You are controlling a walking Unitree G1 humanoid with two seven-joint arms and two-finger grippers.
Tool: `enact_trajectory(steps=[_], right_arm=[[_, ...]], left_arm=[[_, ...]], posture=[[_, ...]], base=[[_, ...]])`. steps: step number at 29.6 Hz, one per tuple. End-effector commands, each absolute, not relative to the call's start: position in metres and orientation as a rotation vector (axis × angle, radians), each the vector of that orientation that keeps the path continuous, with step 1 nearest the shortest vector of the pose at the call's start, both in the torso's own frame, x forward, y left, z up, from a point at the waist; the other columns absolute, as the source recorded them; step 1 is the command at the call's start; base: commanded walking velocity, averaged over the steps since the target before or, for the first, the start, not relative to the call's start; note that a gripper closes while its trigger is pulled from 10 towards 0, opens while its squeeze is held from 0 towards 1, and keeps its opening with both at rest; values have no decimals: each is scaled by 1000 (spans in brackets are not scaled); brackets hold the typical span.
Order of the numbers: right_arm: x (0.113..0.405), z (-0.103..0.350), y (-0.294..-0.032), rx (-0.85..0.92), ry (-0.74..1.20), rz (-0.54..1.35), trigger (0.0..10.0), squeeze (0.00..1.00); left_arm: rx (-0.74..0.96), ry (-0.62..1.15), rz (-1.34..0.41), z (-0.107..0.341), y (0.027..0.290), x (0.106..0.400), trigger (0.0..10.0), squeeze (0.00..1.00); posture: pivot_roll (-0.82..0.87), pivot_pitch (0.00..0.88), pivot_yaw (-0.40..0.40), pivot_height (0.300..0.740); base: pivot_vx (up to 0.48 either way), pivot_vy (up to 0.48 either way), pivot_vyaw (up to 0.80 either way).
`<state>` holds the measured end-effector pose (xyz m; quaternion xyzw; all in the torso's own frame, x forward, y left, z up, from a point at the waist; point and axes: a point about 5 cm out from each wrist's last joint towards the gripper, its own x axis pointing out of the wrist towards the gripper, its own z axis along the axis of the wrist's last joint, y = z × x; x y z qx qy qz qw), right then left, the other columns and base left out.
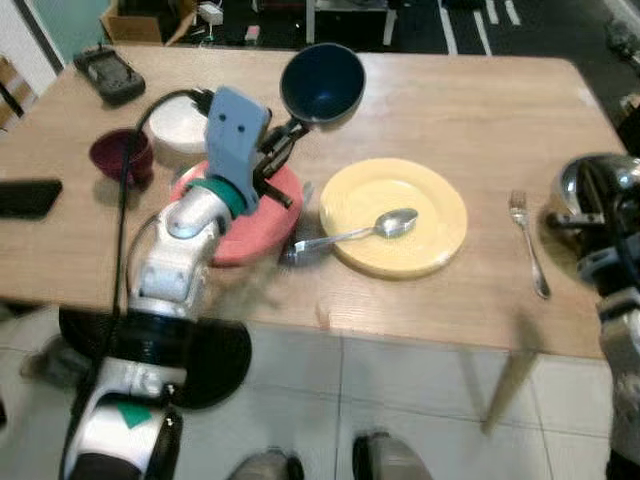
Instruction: Setting the table
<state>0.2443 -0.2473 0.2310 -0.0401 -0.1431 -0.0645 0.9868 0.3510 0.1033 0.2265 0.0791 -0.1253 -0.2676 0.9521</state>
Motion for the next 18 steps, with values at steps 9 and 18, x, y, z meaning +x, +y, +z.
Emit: enact_trajectory(steps=[9, 18], right_arm=[[245, 231, -243, -72, -295, -109, 10000, 0], [244, 231, -244, -75, -293, -107, 10000, 0]], left_arm=[[174, -233, -533, 222, 105, 355, 10000, 0], [172, -224, -529, 220, 103, 355, 10000, 0]], posture=[[-47, 2, 85, 740], [-53, 0, 84, 740]], base=[[239, 0, 0], [0, 0, 0]])
